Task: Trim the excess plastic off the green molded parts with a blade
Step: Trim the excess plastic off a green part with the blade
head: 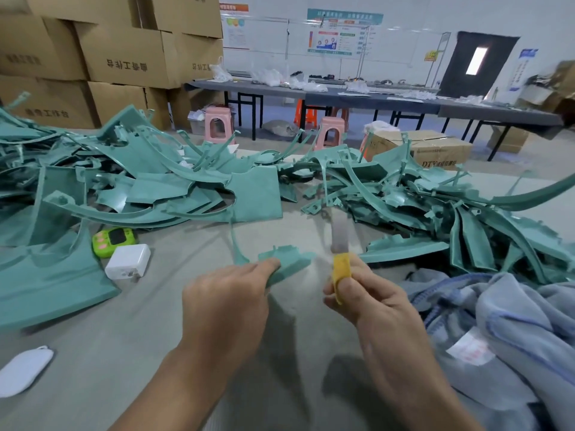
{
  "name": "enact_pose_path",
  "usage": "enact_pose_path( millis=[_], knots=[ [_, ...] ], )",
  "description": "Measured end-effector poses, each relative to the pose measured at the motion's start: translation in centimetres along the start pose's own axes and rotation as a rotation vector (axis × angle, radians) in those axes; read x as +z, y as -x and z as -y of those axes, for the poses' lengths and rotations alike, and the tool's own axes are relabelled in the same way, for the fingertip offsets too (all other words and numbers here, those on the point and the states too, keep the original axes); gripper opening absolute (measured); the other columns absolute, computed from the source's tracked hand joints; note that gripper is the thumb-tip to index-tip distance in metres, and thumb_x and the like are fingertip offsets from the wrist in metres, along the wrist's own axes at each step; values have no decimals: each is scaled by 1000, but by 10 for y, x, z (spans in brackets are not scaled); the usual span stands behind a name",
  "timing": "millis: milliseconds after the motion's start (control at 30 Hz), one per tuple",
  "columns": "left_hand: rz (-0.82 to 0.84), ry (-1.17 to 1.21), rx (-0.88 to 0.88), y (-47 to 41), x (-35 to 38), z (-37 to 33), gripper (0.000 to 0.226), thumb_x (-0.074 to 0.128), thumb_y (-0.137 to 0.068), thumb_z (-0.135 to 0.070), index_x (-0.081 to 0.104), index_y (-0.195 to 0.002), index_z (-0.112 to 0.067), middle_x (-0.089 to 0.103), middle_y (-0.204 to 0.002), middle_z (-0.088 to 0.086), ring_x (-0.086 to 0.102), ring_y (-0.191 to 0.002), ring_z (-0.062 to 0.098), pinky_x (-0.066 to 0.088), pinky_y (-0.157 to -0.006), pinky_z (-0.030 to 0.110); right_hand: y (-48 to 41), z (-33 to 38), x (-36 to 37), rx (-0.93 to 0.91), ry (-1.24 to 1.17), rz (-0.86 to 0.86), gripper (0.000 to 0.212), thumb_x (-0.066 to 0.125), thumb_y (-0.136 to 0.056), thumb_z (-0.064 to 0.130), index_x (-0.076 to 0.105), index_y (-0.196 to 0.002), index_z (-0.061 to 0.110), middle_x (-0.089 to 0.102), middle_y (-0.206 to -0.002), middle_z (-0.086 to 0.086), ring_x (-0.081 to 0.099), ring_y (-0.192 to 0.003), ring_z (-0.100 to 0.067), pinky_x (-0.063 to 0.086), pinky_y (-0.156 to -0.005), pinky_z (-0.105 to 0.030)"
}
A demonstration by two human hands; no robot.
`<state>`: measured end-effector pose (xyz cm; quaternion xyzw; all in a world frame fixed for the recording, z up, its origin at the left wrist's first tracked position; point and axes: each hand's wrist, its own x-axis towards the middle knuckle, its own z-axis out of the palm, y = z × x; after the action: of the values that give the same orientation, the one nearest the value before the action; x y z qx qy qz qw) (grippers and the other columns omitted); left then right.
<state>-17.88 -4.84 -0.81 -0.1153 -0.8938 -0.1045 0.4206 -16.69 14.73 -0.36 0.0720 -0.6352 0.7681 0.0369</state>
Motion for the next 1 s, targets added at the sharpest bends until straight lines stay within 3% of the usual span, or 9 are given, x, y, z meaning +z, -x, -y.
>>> enact_pose_path(
  millis=[67,167,333,400,467,567,667,833,1000],
  knots=[
    [43,15,86,2,0,-3,34,74,-60,-11,82,-91,-24,74,-70,-4,70,-57,24,53,-45,32,1,-3,3,46,-55,113,17,76,-84,18,78,-73,6,74,-120,5,64,-121,-7,57,-97,-30],
    [-1,87,134,3,1,-3,34,75,-64,-21,82,-98,-25,77,-77,-7,72,-61,20,54,-50,27,-4,1,3,18,-56,94,15,79,-79,20,79,-73,6,78,-103,-6,70,-106,-13,55,-99,-32],
    [-35,499,-274,-4,-8,-2,62,73,-81,-58,57,-138,-39,69,-108,-33,63,-100,-14,44,-83,3,-15,7,-8,99,-421,-95,17,66,-80,17,78,-72,9,71,-83,-10,67,-80,-17,54,-86,-37],
    [62,724,-390,-4,-8,-1,52,67,-80,-63,59,-130,-47,67,-107,-39,62,-100,-16,45,-81,3,-15,6,-14,192,-557,-63,17,64,-86,17,74,-74,9,68,-86,-8,65,-84,-19,58,-83,-37],
    [90,707,-340,-4,-6,-2,28,57,-85,-62,69,-103,-44,71,-90,-32,65,-85,-8,48,-69,13,-16,5,-20,285,-611,-42,14,63,-89,19,69,-81,8,66,-93,-9,62,-93,-23,60,-81,-37],
    [-1,383,-193,-3,-9,-10,26,50,-90,-56,60,-93,-31,63,-57,-7,59,-56,15,39,-49,30,-19,1,-23,282,-412,-210,19,61,-94,19,73,-86,8,74,-97,-7,66,-97,-22,57,-78,-35],
    [-71,128,-257,-6,-16,-23,25,49,-89,-51,49,-94,-27,49,-41,-1,51,-35,31,24,-48,23,-16,2,-21,94,-129,-347,30,59,-100,14,80,-79,11,75,-83,-11,62,-77,-20,47,-72,-31],
    [-20,77,-282,1,-6,-33,11,70,-87,-31,62,-90,-24,48,-40,-1,49,-31,30,35,-42,27,3,7,5,-204,139,-125,24,61,-100,11,75,-81,16,68,-62,-13,57,-56,-11,44,-55,-17],
    [59,112,-280,2,-2,-32,13,64,-85,-34,68,-85,-21,52,-43,0,51,-34,32,37,-41,29,-4,-14,17,-143,414,-111,18,62,-93,35,73,-81,27,67,-59,1,59,-56,-19,52,-61,-45]
  ],
)
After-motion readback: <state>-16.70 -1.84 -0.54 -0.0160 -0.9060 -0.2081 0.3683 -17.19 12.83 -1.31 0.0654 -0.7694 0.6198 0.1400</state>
